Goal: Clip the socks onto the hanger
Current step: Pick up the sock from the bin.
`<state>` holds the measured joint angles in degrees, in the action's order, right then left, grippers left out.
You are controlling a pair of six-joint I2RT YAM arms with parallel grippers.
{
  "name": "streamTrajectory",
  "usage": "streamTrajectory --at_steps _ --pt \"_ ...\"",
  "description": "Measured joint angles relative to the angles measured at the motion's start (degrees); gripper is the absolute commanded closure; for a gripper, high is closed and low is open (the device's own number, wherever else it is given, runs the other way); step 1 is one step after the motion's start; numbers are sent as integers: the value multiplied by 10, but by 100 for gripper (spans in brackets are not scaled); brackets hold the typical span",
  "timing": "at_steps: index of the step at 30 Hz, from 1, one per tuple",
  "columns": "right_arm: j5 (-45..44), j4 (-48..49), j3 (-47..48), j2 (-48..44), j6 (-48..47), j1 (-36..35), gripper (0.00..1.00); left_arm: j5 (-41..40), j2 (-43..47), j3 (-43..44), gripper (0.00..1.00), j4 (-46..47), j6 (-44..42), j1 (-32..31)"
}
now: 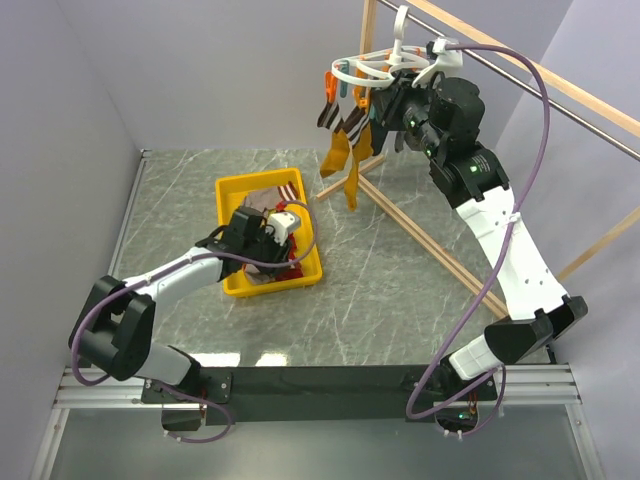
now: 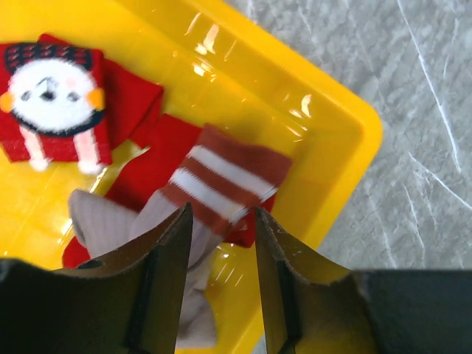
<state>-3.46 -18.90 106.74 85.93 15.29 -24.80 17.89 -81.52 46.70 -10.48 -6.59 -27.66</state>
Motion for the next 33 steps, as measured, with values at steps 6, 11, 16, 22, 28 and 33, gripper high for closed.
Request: streamTrajectory --at_steps 6,11,16,22,28,33 --pt "-1 2 -9 -5 -2 1 100 -62 -5 -2 55 17 -12 -40" --pt "-3 4 -22 -11 -2 1 100 -110 -5 -5 56 36 -14 -45" --pt "-4 4 -22 -12 -2 1 100 -137 -17 -5 56 38 -27 -54" --pt "-4 4 -22 -14 -2 1 100 -125 -32 -6 56 35 -49 -65" --pt "-4 4 -22 -14 -4 1 100 -102 -47 -6 54 24 -78 -74" --pt "-4 4 -22 -14 -9 1 100 -99 -49 -5 50 22 -102 -78"
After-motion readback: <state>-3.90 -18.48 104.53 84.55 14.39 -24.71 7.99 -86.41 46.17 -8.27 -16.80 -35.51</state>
